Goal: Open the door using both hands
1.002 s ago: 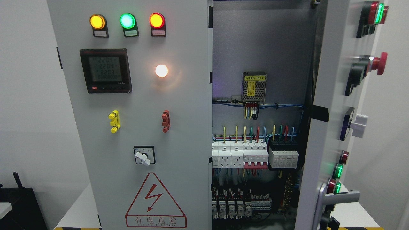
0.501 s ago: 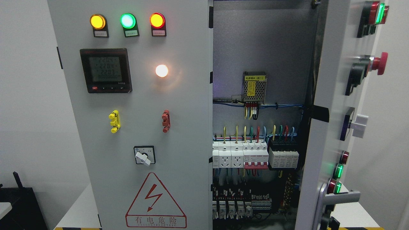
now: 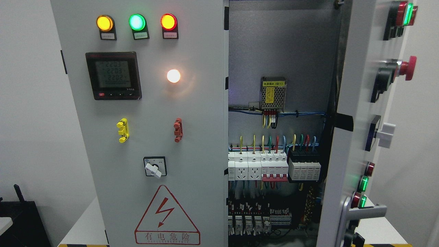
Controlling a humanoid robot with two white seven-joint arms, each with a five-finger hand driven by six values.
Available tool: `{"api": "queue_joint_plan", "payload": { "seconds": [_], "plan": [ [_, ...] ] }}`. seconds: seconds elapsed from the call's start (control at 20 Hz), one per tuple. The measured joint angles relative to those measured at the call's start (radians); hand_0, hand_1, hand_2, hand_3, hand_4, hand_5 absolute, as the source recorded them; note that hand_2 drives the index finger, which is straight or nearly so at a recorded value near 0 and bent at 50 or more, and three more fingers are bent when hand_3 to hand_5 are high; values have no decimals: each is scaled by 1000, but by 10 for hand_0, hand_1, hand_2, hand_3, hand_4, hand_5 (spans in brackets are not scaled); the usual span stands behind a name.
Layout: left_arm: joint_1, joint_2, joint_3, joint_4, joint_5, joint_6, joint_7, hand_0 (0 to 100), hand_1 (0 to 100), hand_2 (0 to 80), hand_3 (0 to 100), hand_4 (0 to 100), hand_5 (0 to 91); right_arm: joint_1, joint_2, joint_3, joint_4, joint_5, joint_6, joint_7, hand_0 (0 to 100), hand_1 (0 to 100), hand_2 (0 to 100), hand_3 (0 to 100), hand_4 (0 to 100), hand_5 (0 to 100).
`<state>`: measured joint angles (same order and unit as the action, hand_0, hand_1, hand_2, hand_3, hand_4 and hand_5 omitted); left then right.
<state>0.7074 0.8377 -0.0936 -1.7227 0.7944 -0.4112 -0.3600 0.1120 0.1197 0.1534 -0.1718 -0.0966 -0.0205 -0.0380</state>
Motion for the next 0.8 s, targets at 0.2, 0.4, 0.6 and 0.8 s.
{"api": "queue_joint_plan", "payload": {
  "seconds": [0.2,0.4,0.6,0.8],
  "plan": [
    [-57,90,19,-40,101,-2,-56,0,0,0,0,31,0,0,0,0,0,0,0,0,107,0,0,0,0,0],
    [-129,179,42,-67,211,26,-93,0,0,0,0,31,0,0,0,0,0,0,0,0,107,0,0,0,0,0],
    [-215,256,59,-89,320,136,-132,0,0,0,0,31,0,0,0,0,0,0,0,0,107,0,0,0,0,0],
    [-312,327,80,-114,420,227,-158,0,0,0,0,31,0,0,0,0,0,0,0,0,107,0,0,0,0,0]
  ]
}}
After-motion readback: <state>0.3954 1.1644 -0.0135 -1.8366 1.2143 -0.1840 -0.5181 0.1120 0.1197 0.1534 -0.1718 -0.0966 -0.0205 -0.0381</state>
